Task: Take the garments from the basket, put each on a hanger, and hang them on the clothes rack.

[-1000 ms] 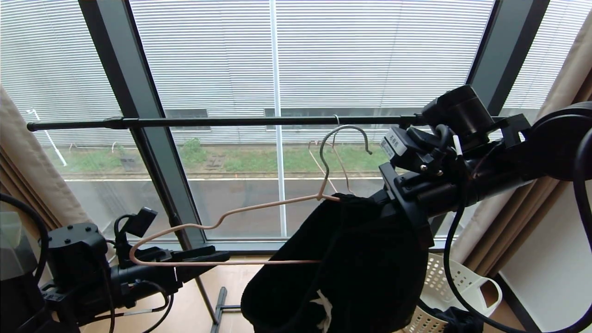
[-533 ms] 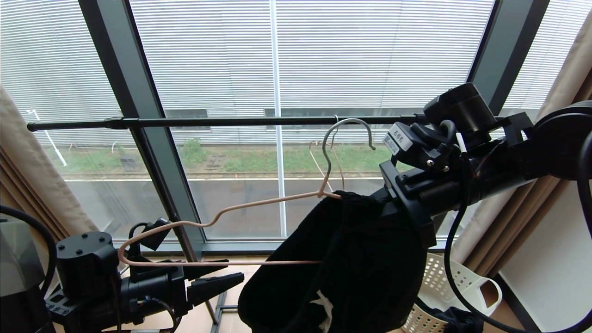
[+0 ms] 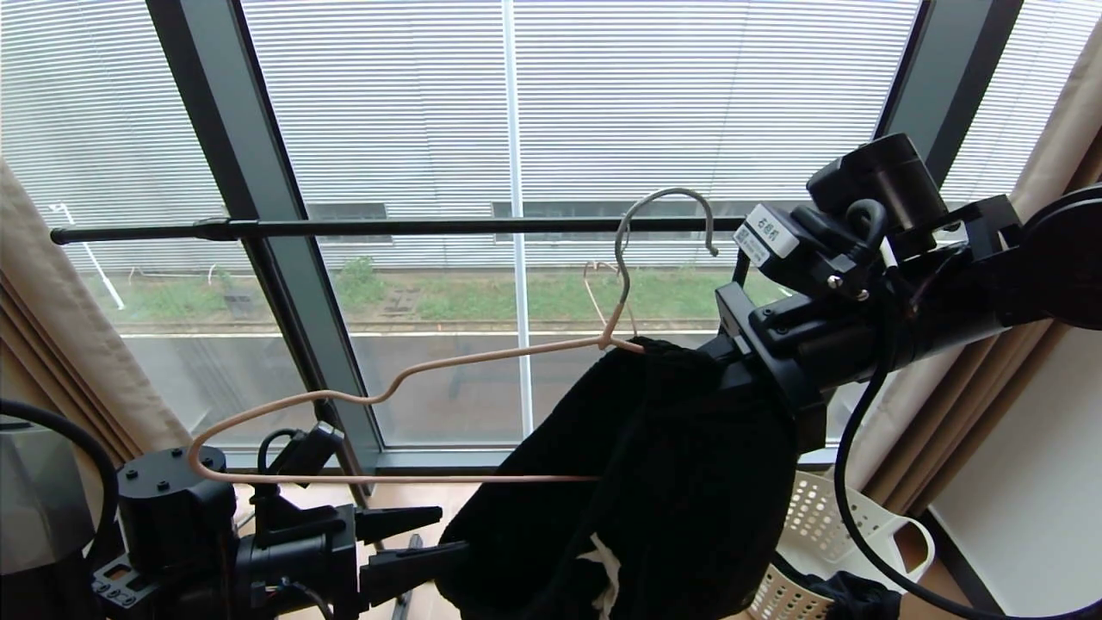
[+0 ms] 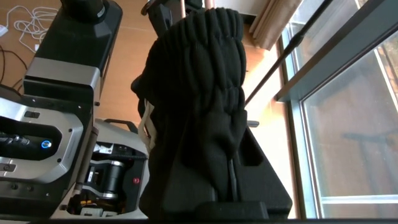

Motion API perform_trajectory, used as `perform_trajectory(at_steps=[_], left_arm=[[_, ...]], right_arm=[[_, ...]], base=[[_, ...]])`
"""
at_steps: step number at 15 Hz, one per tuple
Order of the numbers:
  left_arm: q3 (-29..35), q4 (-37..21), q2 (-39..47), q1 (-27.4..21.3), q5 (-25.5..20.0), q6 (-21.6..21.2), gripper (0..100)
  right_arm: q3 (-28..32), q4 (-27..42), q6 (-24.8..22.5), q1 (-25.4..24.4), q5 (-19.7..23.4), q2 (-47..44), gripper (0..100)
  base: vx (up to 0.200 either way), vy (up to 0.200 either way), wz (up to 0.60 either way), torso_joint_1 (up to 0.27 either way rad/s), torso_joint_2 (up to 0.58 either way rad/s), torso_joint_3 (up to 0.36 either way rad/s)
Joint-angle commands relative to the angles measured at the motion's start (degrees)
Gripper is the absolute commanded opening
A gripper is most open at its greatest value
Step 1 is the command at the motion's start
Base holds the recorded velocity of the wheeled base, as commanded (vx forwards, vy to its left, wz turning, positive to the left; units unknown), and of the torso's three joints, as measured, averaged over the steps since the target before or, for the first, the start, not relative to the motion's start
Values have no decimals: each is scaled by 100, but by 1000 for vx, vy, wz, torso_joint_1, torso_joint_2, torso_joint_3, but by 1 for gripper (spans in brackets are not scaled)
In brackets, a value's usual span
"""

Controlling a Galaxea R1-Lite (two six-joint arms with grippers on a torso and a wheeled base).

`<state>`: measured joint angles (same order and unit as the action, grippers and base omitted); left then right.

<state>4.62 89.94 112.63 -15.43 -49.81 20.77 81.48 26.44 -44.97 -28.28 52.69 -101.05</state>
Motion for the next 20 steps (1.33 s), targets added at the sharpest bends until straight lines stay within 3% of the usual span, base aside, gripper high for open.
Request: perform_trajectory(at_steps=[1,2,3,11,15,18,20], left_arm=[[-14,6,57,-83,-2,6,100],[-23,6,66,-118,-2,6,100],[-31,6,101,-127,6,6,0],[39,6,119,5,147,-3,0],[232,6,22,462,138,-3,0],[364,6,-48,735,138,-3,0],[408,6,-66,814,138,-3,0]], right_arm=[[-18,1,-3,51,49,76,0],[-18,1,-3,51,75,94,0],[-18,1,-3,51,145,112,0],[-97,10,-12,262,163,226,0],[-616,-148,-56,649,13,375,0],[-1302,-790,-64,701,-584,472,0],[-1723,-1220,-73,701,-698,481,0]], base=[[0,0,0,0,0,0],[0,0,0,0,0,0],[0,0,0,0,0,0],[0,0,0,0,0,0],[0,0,0,0,0,0],[0,0,0,0,0,0],[0,0,0,0,0,0]])
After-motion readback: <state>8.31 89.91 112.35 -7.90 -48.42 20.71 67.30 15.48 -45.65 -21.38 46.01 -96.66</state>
